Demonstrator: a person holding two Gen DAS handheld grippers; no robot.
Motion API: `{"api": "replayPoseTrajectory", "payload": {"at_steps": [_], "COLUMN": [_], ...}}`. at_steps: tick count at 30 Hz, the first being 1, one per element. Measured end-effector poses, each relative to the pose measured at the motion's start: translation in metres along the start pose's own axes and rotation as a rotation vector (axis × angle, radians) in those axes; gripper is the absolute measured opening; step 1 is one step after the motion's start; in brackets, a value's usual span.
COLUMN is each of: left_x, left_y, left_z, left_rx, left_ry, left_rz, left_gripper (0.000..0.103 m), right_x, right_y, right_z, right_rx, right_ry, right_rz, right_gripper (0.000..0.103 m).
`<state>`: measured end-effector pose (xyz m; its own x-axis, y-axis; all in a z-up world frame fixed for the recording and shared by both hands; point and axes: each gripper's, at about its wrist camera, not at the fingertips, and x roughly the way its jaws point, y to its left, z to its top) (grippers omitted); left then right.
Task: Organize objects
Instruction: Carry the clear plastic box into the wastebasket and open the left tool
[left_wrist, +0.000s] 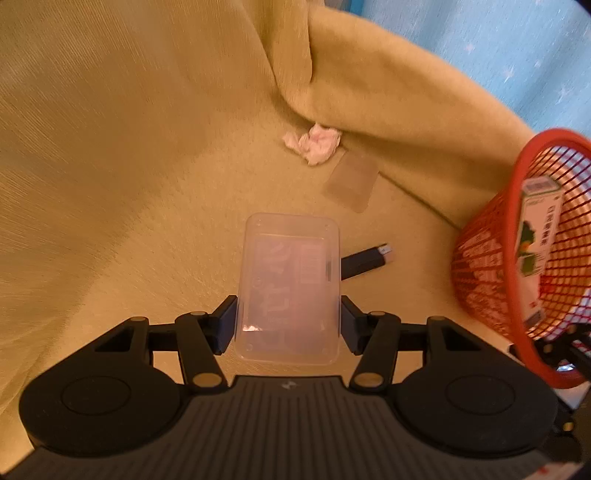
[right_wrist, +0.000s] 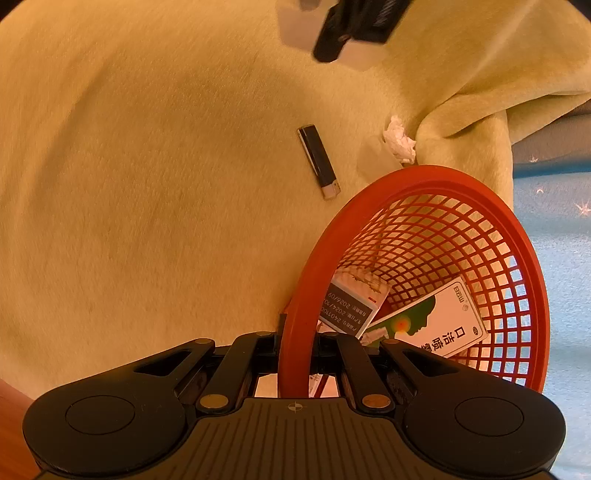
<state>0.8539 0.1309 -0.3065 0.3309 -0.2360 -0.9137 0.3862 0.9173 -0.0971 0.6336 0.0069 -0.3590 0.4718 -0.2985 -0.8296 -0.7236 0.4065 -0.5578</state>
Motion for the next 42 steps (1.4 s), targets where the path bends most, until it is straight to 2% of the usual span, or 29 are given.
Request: {"api": "replayPoseTrajectory", "payload": {"at_steps": [9,21,42], "left_x": [-0.038,-0.066,-0.088], "left_y": [-0.008,-0.034,-0.073], "left_z": [0.01,0.015,0.02], "left_rx": [-0.013,0.0,0.038], "left_ry": [-0.037,-0.06,-0.061], "left_rz": [-0.04,-0.117,-0.235], "left_gripper": [0.052,0.052,0.052], "right_x": [0.0,0.001,0.001], "right_y": [0.0,0.001,0.001], "right_z": [0.001,0.002,0.002], "right_rx": [-0.008,-0.013,-0.014], "right_ry": [0.006,0.012,0.012], "right_rz": [-0.002,-0.003,-0.002], "right_gripper": [0.001,0.001,0.001]}}
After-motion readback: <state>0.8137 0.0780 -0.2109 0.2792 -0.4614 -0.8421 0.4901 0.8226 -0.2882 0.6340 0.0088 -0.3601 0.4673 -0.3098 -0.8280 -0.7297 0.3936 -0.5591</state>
